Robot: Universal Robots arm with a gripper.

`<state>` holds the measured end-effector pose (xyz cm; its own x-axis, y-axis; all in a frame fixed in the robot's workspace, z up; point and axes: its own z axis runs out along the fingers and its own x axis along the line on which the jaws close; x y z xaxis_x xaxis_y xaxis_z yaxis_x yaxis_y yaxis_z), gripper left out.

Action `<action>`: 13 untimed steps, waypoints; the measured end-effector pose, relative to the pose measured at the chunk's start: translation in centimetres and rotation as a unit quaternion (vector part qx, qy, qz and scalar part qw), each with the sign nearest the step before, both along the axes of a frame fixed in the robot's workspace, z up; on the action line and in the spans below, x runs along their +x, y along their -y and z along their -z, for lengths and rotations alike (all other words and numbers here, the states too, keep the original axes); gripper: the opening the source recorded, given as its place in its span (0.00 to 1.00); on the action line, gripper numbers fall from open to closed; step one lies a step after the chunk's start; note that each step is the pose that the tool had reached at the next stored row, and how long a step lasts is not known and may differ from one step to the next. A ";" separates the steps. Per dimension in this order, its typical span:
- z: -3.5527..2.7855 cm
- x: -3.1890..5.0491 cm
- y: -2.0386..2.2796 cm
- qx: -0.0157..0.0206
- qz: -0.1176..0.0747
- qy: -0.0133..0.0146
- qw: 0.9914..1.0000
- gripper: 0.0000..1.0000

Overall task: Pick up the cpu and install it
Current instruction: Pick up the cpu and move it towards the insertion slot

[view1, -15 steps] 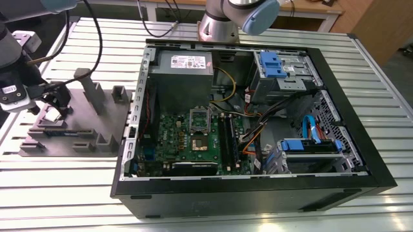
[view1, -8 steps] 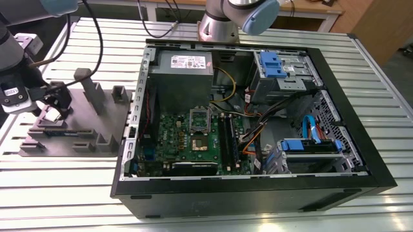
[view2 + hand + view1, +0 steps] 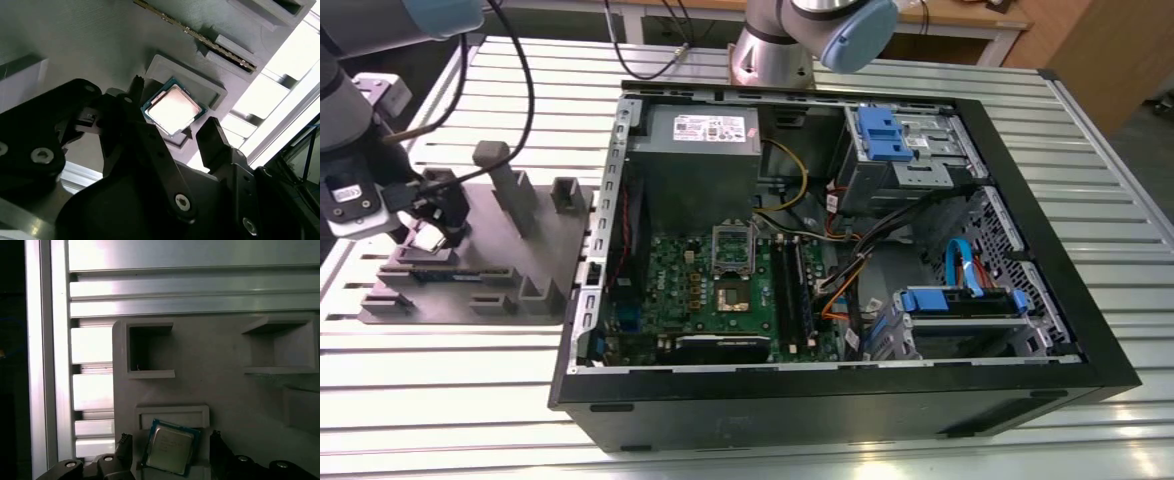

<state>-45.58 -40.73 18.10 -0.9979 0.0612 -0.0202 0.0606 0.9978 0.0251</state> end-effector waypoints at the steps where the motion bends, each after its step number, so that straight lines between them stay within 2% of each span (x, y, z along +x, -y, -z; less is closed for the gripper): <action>1: 0.05 0.00 0.00 0.000 0.000 0.000 1.000 0.71; 2: 0.08 0.00 0.00 0.000 0.000 0.000 1.000 0.64; 3: 0.10 0.00 0.00 0.000 0.000 0.000 1.000 0.64; 5: 0.11 0.00 0.00 0.000 0.000 0.000 1.000 0.52; 6: 0.11 0.00 0.00 0.000 0.000 0.000 1.000 0.52; 7: 0.12 0.00 0.00 0.000 -0.001 0.000 1.000 0.47; 13: 0.12 0.00 0.00 0.000 -0.003 0.000 1.000 0.47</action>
